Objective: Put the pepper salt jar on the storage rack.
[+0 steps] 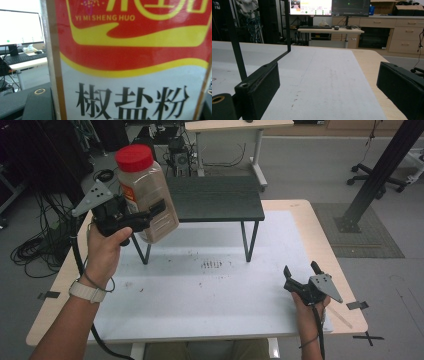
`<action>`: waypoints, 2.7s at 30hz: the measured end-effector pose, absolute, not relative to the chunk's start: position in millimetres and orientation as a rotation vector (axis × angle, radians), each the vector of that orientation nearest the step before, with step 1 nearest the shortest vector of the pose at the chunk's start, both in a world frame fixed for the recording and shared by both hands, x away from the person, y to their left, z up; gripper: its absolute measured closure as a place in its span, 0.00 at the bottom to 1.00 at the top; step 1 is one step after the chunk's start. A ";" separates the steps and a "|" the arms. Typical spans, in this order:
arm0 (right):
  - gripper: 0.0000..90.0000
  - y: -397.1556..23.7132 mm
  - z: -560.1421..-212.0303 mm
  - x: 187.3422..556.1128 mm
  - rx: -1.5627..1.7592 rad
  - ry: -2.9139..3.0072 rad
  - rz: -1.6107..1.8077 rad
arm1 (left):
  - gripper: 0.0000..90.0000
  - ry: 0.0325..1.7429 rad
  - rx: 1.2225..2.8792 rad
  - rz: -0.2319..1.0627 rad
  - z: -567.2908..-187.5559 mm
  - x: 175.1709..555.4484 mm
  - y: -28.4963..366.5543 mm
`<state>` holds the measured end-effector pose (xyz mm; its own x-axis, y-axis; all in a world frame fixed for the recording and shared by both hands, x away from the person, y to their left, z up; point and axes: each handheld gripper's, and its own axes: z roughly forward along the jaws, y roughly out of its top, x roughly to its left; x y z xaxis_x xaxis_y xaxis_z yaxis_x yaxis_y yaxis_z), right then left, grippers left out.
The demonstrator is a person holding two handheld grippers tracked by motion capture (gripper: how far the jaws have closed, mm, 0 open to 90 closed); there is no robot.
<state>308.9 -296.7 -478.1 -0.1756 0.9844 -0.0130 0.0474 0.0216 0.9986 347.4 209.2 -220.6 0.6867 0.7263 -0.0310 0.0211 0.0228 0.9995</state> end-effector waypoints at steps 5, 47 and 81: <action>0.05 -296.7 -478.1 308.9 1.146 1.383 1.301 | 0.28 0.653 1.464 0.613 -217.2 357.8 204.1; 0.05 -297.0 -478.1 309.0 1.152 1.378 1.303 | 0.28 0.678 1.463 0.613 -207.4 438.3 143.7; 0.05 -297.4 -478.2 308.8 1.149 1.376 1.307 | 0.28 0.755 1.463 0.676 -220.5 484.8 115.9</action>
